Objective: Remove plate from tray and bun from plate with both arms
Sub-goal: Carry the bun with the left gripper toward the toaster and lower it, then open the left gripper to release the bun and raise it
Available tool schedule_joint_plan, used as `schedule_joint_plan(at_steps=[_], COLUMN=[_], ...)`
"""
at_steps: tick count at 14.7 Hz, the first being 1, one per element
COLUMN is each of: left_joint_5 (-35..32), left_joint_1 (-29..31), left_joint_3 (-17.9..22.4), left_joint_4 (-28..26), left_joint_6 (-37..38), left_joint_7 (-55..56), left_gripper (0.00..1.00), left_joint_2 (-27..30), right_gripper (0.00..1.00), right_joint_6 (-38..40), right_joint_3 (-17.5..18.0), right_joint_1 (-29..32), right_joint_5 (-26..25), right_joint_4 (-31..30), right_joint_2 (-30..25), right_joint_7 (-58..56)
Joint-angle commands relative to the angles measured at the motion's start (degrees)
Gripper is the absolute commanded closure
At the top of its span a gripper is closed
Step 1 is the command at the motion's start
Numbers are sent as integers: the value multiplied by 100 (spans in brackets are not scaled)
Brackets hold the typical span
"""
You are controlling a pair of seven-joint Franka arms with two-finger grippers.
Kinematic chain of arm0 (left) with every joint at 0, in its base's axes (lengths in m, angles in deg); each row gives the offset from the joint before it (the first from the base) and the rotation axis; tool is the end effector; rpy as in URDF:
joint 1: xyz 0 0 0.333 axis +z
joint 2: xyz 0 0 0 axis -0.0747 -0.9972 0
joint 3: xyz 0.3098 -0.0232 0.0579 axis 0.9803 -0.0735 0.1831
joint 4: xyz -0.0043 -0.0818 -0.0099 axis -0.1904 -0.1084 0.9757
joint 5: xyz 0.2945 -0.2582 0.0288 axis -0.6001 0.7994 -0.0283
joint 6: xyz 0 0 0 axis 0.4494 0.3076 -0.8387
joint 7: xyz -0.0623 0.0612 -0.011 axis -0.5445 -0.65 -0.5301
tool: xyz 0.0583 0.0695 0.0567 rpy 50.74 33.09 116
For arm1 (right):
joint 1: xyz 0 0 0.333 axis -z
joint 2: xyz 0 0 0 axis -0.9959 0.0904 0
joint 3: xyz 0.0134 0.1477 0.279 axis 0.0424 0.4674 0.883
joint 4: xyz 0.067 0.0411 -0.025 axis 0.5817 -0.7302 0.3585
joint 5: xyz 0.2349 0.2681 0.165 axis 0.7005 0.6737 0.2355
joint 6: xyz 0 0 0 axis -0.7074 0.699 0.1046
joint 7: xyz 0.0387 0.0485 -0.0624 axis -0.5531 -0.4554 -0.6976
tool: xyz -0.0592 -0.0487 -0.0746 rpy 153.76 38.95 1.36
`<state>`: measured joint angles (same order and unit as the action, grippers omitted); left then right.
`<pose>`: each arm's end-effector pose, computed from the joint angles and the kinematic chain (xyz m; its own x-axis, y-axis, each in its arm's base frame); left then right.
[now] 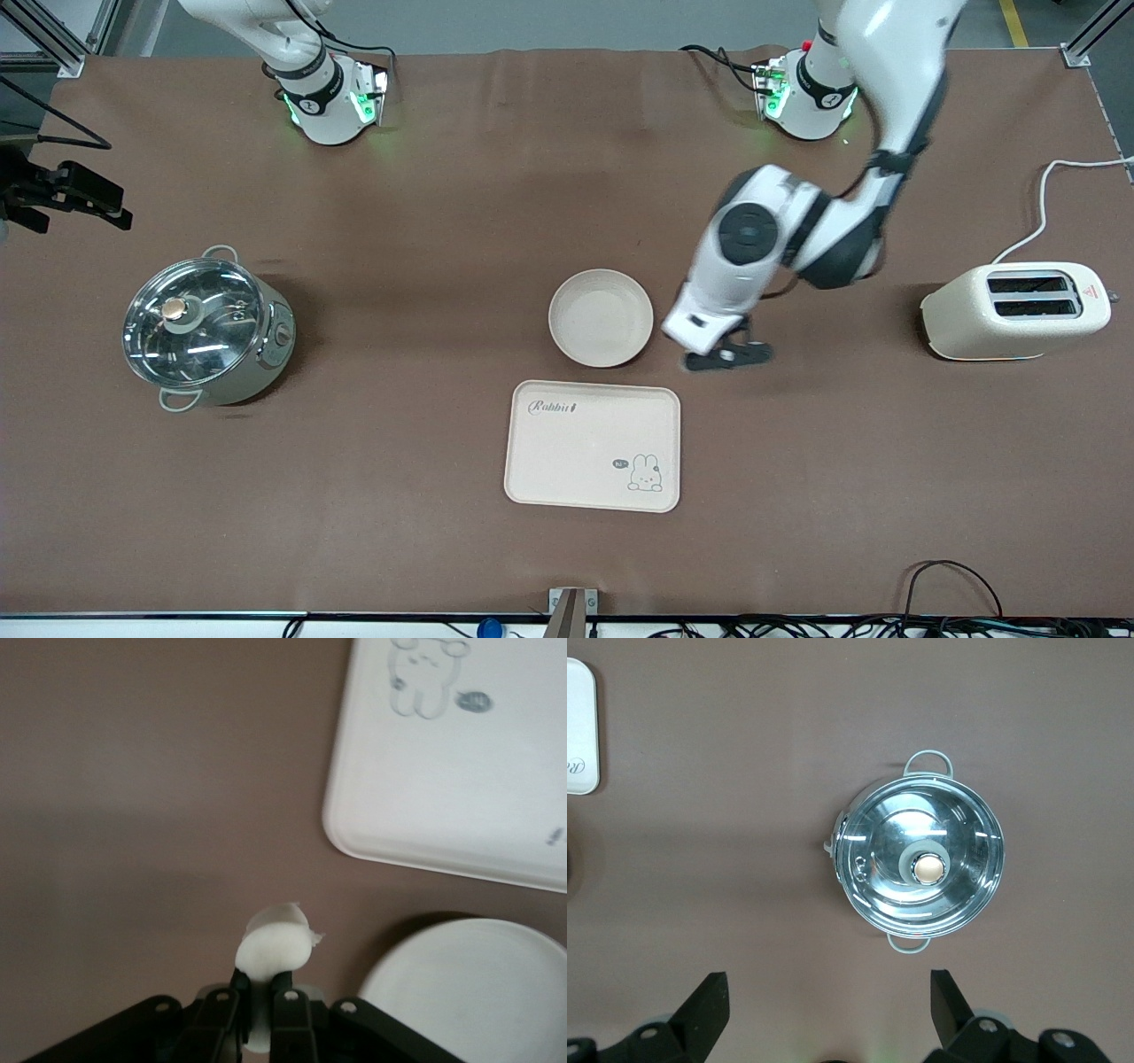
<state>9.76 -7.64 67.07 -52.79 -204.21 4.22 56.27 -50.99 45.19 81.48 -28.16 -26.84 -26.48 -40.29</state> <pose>0.5830 -0.2834 0.3373 0.9980 0.0559 0.0292 0.0569 -0.9978 -0.0350 0.5479 -0.0123 0.6522 0.9981 0.0328 -0.0522 0.0331 -0.9994 0.0050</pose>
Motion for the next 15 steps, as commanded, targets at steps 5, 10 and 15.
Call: schedule_joint_plan(at_steps=[5,10,15], left_joint_5=[326,274,273], left_joint_1=[1437,1808,1817], left_joint_3=[-176,-176,-185], left_joint_4=[-435,-594,-296], left_joint_6=[-358,-1530,-759], left_joint_7=[-1924,-2496,-2496], left_gripper=[82,0,0], left_joint_2=[-546,-1049,-320], right_gripper=[0,0,0], right_joint_6=[-61,-122,-140], right_joint_3=[-56,-56,-56], right_joint_1=[-97,-97,-141], right_joint_5=[16,16,25], right_joint_4=[-91,-99,-99], right_joint_2=[-72,-72,-63], right_joint_7=[23,23,23])
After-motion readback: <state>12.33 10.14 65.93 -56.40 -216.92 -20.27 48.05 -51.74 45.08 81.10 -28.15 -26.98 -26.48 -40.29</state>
